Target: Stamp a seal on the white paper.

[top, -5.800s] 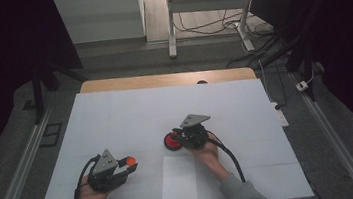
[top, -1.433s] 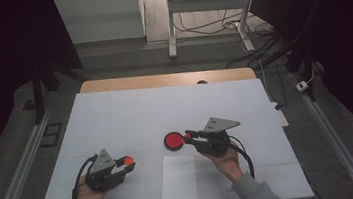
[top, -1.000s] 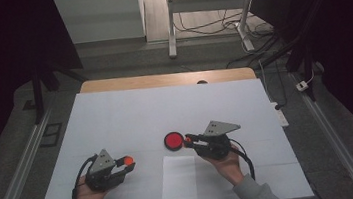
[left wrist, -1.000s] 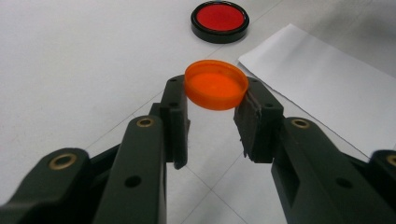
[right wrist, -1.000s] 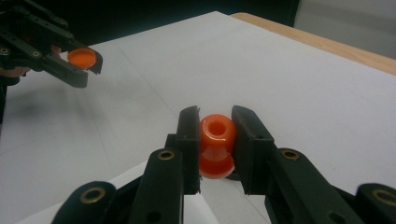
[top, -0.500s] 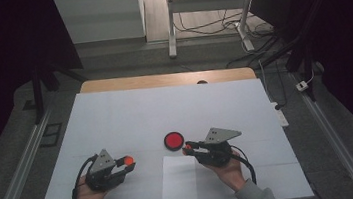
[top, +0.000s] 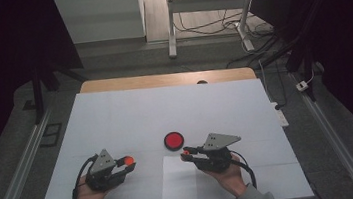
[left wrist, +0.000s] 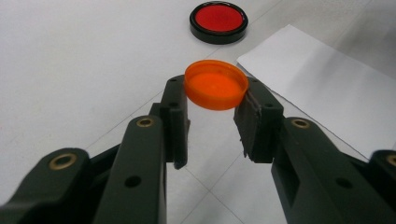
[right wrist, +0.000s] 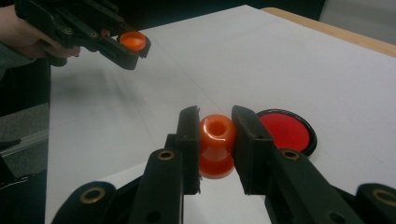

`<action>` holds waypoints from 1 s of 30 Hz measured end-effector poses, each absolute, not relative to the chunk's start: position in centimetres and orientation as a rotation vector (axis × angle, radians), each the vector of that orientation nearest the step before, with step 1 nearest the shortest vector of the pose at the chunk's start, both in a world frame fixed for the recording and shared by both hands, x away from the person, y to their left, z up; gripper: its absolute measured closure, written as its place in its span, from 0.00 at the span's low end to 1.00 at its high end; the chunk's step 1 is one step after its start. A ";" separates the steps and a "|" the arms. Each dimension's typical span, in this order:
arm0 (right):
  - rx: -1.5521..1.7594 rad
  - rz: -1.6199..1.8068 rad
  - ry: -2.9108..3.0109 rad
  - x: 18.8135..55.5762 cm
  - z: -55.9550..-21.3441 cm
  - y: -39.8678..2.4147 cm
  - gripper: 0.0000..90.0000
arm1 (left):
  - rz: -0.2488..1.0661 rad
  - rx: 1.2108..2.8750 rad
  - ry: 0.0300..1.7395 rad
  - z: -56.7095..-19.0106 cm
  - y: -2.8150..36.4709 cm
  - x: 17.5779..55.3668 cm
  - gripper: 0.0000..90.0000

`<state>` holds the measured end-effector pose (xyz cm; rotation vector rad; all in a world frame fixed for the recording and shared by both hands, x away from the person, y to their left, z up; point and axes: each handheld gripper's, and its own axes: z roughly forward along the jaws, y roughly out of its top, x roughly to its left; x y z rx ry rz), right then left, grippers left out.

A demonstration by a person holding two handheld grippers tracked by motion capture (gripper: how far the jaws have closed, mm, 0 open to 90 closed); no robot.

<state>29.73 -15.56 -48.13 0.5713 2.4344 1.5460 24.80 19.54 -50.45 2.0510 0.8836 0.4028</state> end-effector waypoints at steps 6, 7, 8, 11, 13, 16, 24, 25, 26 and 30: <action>0.560 1.541 2.442 29.5 -48.2 -15.6 0.80 | 0.404 2.049 0.882 -50.4 19.5 24.8 0.73; 0.562 1.546 2.438 29.5 -48.2 -15.6 0.80 | 0.405 2.048 0.883 -50.4 19.5 24.8 0.73; 0.566 1.553 2.433 29.5 -48.2 -15.6 0.80 | 0.404 2.049 0.880 -50.4 19.5 24.8 0.73; 0.560 1.548 2.442 29.4 -48.2 -15.6 0.80 | 0.402 2.050 0.883 -50.4 19.5 24.8 0.73; 0.555 1.548 2.449 29.3 -48.2 -15.5 0.80 | 0.402 2.051 0.882 -50.5 19.5 24.8 0.73; 0.549 1.544 2.462 29.2 -48.4 -15.4 0.80 | 0.402 2.051 0.882 -50.4 19.4 24.8 0.73; 0.539 1.533 2.491 28.8 -48.9 -15.0 0.80 | 0.401 2.048 0.881 -50.4 19.5 24.8 0.73; 0.540 1.537 2.491 28.8 -49.0 -14.9 0.80 | 0.400 2.048 0.882 -50.4 19.5 24.8 0.73; 0.536 1.525 2.504 28.7 -49.1 -14.8 0.80 | 0.400 2.049 0.882 -50.4 19.5 24.8 0.73; 0.526 1.517 2.520 28.5 -49.5 -14.5 0.80 | 0.398 2.049 0.881 -50.4 19.5 24.8 0.73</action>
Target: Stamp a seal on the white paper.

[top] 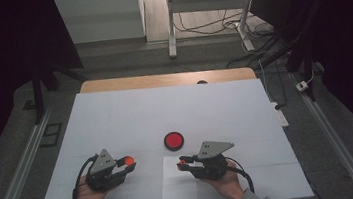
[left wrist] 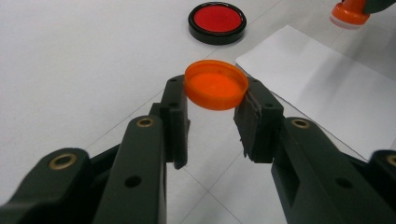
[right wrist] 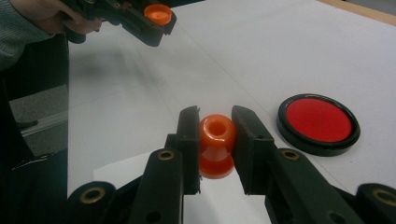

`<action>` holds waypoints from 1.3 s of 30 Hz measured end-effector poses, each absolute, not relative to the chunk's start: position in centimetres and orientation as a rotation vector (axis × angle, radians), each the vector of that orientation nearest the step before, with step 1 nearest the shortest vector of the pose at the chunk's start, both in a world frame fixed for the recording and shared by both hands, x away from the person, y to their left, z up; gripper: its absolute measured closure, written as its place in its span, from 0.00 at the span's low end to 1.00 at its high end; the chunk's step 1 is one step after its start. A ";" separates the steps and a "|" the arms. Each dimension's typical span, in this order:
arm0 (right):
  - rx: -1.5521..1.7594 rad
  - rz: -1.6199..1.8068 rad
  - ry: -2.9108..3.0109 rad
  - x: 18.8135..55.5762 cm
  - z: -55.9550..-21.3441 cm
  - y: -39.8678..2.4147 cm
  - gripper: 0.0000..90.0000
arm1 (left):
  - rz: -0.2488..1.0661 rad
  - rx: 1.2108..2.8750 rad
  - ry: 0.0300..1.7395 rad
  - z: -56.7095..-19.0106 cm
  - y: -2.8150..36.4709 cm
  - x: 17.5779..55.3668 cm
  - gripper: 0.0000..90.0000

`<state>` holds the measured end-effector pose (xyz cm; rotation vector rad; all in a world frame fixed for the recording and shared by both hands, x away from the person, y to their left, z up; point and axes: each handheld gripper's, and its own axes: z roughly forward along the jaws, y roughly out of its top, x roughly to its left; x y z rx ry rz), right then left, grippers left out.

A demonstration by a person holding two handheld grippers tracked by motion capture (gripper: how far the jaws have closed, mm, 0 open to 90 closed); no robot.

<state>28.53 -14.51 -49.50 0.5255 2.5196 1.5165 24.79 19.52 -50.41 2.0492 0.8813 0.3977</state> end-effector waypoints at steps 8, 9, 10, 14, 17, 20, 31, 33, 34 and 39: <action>0.513 1.489 2.548 28.4 -49.9 -14.3 0.80 | 0.397 2.051 0.881 -50.4 19.5 24.8 0.73; 0.514 1.489 2.550 28.3 -50.0 -14.3 0.80 | 0.397 2.051 0.880 -50.4 19.5 24.8 0.73; 0.513 1.483 2.555 28.3 -50.0 -14.3 0.80 | 0.397 2.051 0.880 -50.4 19.5 24.8 0.73; 0.510 1.478 2.567 28.3 -50.3 -14.2 0.80 | 0.397 2.052 0.880 -50.4 19.5 24.8 0.73; 0.504 1.467 2.572 28.3 -50.4 -14.1 0.80 | 0.398 2.051 0.881 -50.4 19.5 24.8 0.73; 0.499 1.466 2.581 28.3 -50.6 -14.0 0.80 | 0.398 2.052 0.881 -50.4 19.5 24.8 0.73; 0.498 1.421 2.610 28.3 -51.4 -13.6 0.80 | 0.396 2.051 0.882 -50.4 19.5 24.8 0.73; 0.493 1.412 2.621 28.3 -51.7 -13.5 0.80 | 0.396 2.052 0.881 -50.4 19.5 24.8 0.73; 0.494 1.404 2.623 28.3 -51.8 -13.5 0.80 | 0.397 2.052 0.880 -50.4 19.5 24.8 0.73; 0.483 1.383 2.639 28.2 -52.2 -13.2 0.80 | 0.397 2.051 0.882 -50.4 19.5 24.8 0.73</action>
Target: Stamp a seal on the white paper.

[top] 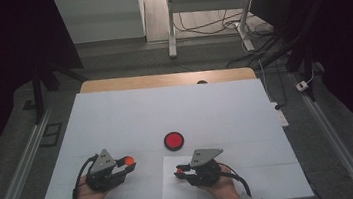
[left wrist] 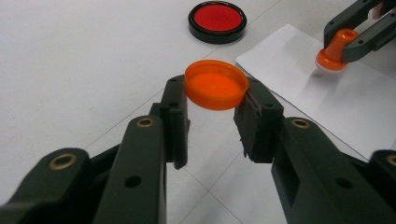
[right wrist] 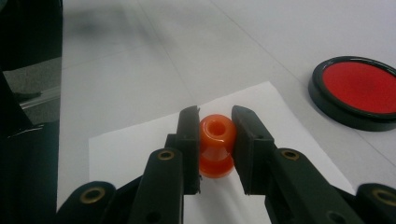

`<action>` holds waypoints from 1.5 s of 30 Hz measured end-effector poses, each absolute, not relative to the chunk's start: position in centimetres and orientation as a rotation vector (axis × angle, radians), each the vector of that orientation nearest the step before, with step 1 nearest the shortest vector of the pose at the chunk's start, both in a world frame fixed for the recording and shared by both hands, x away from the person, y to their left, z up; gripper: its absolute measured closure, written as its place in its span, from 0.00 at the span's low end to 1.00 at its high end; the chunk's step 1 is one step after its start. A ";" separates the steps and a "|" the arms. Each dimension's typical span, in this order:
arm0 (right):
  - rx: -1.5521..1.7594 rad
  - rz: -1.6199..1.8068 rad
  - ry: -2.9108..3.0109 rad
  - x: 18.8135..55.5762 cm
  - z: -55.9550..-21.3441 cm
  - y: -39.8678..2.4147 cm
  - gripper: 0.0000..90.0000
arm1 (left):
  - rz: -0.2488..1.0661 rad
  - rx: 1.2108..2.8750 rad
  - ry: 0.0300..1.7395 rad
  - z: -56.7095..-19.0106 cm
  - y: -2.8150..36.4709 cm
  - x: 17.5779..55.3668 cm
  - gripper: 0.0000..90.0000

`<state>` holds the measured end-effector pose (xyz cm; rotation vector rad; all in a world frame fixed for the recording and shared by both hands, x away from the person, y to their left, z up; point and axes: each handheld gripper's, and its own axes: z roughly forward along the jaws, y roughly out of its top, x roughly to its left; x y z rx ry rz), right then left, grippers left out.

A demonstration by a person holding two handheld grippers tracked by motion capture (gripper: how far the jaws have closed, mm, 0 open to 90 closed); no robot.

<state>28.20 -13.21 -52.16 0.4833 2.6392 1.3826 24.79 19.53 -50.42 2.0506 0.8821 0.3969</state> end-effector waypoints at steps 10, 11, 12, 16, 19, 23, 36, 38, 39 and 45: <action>0.479 1.371 2.644 28.2 -52.4 -13.0 0.80 | 0.395 2.053 0.882 -50.4 19.5 24.8 0.73; 0.478 1.372 2.643 28.2 -52.4 -13.0 0.80 | 0.396 2.052 0.882 -50.4 19.5 24.8 0.73; 0.476 1.367 2.644 28.2 -52.4 -13.0 0.80 | 0.397 2.053 0.881 -50.4 19.5 24.8 0.73; 0.476 1.358 2.643 28.2 -52.5 -12.9 0.80 | 0.397 2.054 0.882 -50.5 19.5 24.8 0.73; 0.471 1.357 2.646 28.2 -52.6 -12.7 0.80 | 0.397 2.052 0.882 -50.4 19.5 24.8 0.73; 0.468 1.348 2.649 28.2 -52.7 -12.6 0.80 | 0.397 2.054 0.882 -50.5 19.5 24.8 0.73; 0.456 1.308 2.662 28.1 -53.1 -12.4 0.80 | 0.397 2.052 0.884 -50.4 19.5 24.8 0.73; 0.454 1.306 2.658 28.1 -53.2 -12.4 0.80 | 0.397 2.052 0.884 -50.4 19.5 24.8 0.73; 0.451 1.304 2.658 28.0 -53.2 -12.4 0.80 | 0.397 2.053 0.884 -50.4 19.5 24.8 0.73; 0.445 1.307 2.652 28.0 -53.3 -12.4 0.81 | 0.396 2.053 0.883 -50.5 19.5 24.8 0.73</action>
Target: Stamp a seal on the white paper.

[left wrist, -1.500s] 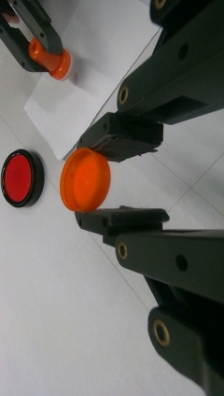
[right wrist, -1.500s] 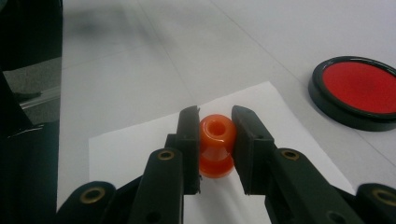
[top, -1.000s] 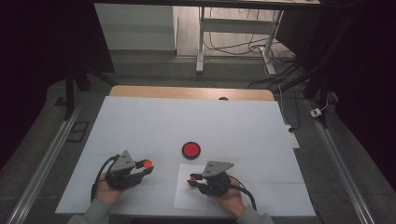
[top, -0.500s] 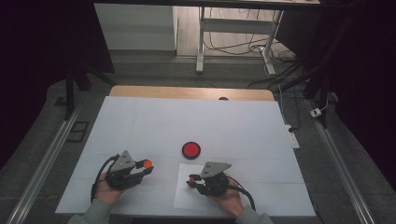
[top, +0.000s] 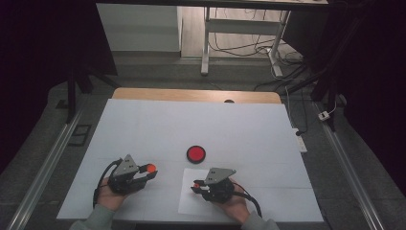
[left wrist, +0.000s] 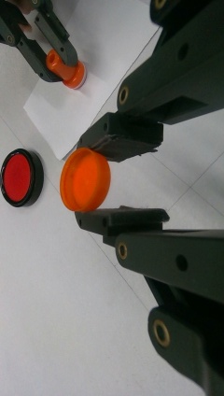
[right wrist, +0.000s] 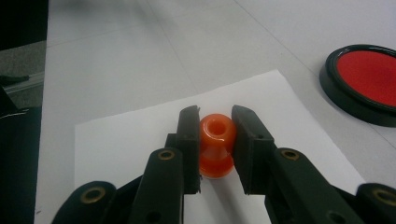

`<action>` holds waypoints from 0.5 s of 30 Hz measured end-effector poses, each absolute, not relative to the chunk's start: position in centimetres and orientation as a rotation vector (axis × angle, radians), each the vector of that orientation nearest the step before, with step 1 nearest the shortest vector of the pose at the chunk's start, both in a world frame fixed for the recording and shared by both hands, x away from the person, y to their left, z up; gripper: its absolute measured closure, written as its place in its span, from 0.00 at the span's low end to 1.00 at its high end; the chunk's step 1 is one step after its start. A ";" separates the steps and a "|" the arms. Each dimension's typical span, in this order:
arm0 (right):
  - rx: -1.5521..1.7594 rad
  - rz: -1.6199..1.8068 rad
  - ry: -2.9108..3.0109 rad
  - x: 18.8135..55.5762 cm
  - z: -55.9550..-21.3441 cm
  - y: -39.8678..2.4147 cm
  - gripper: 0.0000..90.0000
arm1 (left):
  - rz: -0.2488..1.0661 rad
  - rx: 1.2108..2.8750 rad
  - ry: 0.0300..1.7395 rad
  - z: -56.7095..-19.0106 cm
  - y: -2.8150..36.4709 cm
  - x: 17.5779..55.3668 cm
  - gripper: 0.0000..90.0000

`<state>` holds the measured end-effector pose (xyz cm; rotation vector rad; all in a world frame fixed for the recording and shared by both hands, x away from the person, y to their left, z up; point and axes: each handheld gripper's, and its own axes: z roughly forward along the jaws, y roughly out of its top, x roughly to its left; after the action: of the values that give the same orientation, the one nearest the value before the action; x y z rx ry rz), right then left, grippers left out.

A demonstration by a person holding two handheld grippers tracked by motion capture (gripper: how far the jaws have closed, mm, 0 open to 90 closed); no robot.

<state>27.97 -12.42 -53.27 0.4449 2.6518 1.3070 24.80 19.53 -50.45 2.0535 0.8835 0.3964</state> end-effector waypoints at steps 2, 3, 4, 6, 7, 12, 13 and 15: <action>0.442 1.301 2.649 27.9 -53.3 -12.4 0.81 | 0.398 2.052 0.885 -50.4 19.5 24.8 0.73; 0.442 1.303 2.648 27.9 -53.3 -12.5 0.81 | 0.398 2.053 0.885 -50.4 19.5 24.8 0.73; 0.440 1.304 2.647 27.9 -53.3 -12.5 0.81 | 0.399 2.052 0.885 -50.4 19.5 24.8 0.73; 0.438 1.314 2.646 27.9 -53.4 -12.5 0.81 | 0.398 2.053 0.885 -50.4 19.5 24.8 0.73; 0.436 1.309 2.646 27.9 -53.4 -12.5 0.81 | 0.399 2.053 0.885 -50.5 19.5 24.8 0.73; 0.434 1.304 2.637 27.7 -53.4 -12.4 0.81 | 0.400 2.053 0.885 -50.4 19.4 24.7 0.73; 0.431 1.302 2.637 27.7 -53.4 -12.4 0.81 | 0.401 2.053 0.885 -50.4 19.4 24.7 0.73; 0.429 1.302 2.636 27.7 -53.4 -12.4 0.81 | 0.401 2.053 0.885 -50.4 19.4 24.7 0.73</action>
<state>27.70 -12.39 -53.42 0.4291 2.6362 1.3021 24.72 19.43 -50.44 2.0528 0.8853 0.4008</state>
